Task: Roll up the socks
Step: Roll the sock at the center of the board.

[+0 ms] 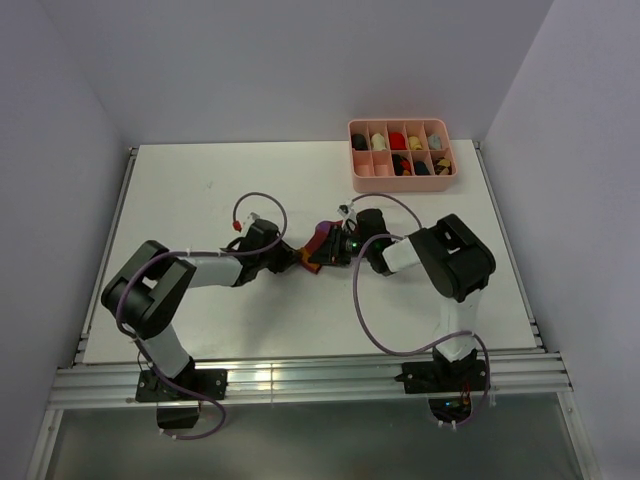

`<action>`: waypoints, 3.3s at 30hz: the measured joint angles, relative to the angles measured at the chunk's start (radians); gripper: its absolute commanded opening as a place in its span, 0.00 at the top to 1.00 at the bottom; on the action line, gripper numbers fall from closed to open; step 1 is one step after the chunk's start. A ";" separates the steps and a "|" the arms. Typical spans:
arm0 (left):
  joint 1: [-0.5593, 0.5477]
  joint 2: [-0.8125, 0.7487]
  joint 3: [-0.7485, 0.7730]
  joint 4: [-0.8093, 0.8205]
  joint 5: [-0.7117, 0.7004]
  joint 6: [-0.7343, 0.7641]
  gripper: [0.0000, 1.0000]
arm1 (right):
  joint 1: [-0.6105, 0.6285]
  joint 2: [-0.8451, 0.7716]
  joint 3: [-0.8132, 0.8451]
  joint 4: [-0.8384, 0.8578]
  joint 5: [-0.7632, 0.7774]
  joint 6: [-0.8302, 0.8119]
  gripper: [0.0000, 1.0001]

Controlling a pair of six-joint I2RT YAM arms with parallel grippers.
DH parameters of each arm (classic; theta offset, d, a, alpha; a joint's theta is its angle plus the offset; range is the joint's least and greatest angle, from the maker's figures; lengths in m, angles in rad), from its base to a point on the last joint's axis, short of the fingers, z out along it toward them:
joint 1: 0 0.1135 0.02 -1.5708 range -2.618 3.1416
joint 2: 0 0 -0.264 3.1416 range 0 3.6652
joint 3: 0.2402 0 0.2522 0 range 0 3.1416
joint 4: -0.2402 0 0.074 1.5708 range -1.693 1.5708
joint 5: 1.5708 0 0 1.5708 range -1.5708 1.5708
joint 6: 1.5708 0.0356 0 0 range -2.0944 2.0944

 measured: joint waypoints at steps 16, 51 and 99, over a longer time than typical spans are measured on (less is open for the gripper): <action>-0.003 0.016 0.129 -0.211 -0.001 0.077 0.88 | 0.280 -0.406 -0.032 -0.291 0.650 -0.566 0.40; 0.005 0.005 0.156 -0.282 -0.012 0.132 0.73 | 0.529 -0.106 0.039 -0.178 1.085 -1.060 1.00; -0.037 -0.109 -0.023 -0.149 -0.037 0.026 0.41 | 0.015 0.013 -0.034 0.046 -0.071 0.016 1.00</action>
